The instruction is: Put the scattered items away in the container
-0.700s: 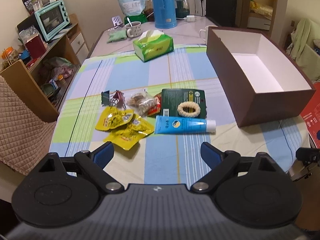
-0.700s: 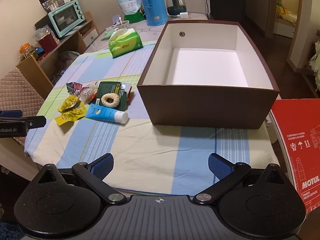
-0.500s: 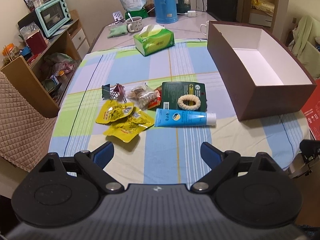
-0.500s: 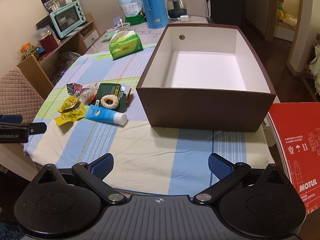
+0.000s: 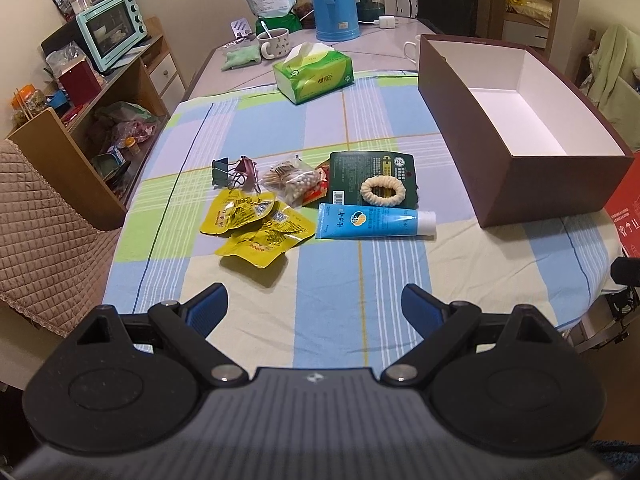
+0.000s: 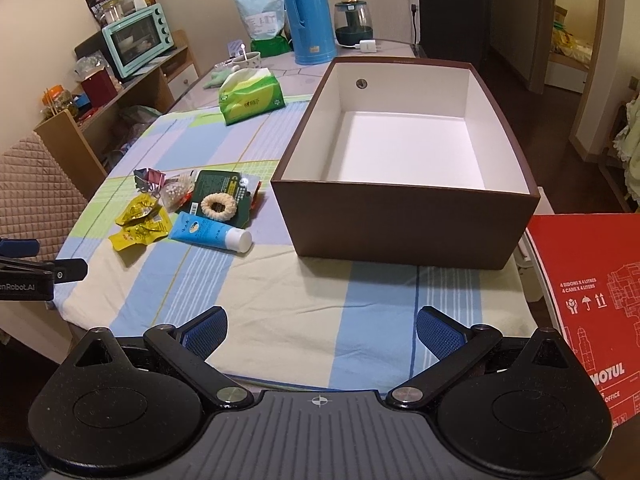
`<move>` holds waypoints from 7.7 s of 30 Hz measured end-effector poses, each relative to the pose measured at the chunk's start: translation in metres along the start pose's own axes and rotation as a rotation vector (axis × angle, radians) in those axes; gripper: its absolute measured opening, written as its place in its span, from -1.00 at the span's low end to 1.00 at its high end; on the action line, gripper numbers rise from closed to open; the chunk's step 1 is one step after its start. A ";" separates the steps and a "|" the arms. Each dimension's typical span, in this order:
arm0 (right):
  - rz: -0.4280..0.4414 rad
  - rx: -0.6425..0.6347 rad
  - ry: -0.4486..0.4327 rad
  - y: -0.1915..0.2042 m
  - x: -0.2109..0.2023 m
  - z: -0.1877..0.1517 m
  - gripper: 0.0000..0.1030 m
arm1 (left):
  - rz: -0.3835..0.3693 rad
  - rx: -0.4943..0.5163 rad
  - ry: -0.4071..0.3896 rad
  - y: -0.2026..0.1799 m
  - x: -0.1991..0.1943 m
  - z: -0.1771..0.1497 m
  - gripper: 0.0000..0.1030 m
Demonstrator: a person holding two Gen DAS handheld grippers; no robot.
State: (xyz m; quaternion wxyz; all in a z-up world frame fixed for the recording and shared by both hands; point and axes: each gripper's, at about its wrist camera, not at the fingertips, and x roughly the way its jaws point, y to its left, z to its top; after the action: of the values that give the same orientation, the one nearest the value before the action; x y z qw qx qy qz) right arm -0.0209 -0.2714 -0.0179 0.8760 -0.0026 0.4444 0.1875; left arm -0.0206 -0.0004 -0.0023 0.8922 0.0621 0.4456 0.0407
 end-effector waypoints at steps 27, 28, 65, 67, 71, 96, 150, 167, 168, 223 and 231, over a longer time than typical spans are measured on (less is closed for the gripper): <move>-0.002 0.011 -0.024 -0.014 -0.013 -0.006 1.00 | 0.015 -0.020 -0.012 -0.018 -0.013 -0.004 0.79; -0.003 0.011 -0.027 -0.014 -0.014 -0.006 1.00 | 0.016 -0.021 -0.013 -0.018 -0.013 -0.004 0.79; 0.096 -0.024 -0.053 -0.014 -0.004 0.001 1.00 | 0.038 -0.077 0.013 -0.010 -0.010 -0.014 0.79; 0.116 -0.027 -0.064 -0.012 -0.002 0.003 1.00 | 0.036 -0.083 0.015 -0.006 -0.009 -0.013 0.79; 0.142 -0.044 -0.081 -0.005 0.003 0.010 1.00 | 0.031 -0.088 0.023 0.001 -0.006 -0.009 0.79; 0.182 -0.020 -0.004 0.047 0.060 0.045 1.00 | -0.036 -0.034 0.068 0.075 0.054 0.022 0.79; 0.071 -0.071 0.232 0.077 0.166 0.065 1.00 | -0.451 -0.623 0.263 0.168 0.207 0.019 -0.22; 0.130 -0.190 0.241 0.112 0.186 0.064 1.00 | -0.497 -0.430 0.237 0.181 0.188 0.037 -0.95; 0.125 -0.216 0.233 0.115 0.187 0.064 1.00 | -0.496 -0.401 0.239 0.181 0.185 0.038 -0.96; 0.273 -0.157 0.364 0.161 0.214 0.065 -0.46 | -0.627 -0.117 0.199 0.216 0.176 0.064 -1.00; 0.337 -0.057 0.222 0.123 0.168 0.093 -0.46 | -0.573 -0.095 0.147 0.191 0.148 0.079 -1.00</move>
State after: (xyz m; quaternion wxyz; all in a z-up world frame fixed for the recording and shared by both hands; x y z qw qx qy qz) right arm 0.1000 -0.0861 -0.0725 0.7773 0.0267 0.5270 0.3426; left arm 0.1284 0.2013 -0.0442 0.8346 -0.1111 0.5060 -0.1874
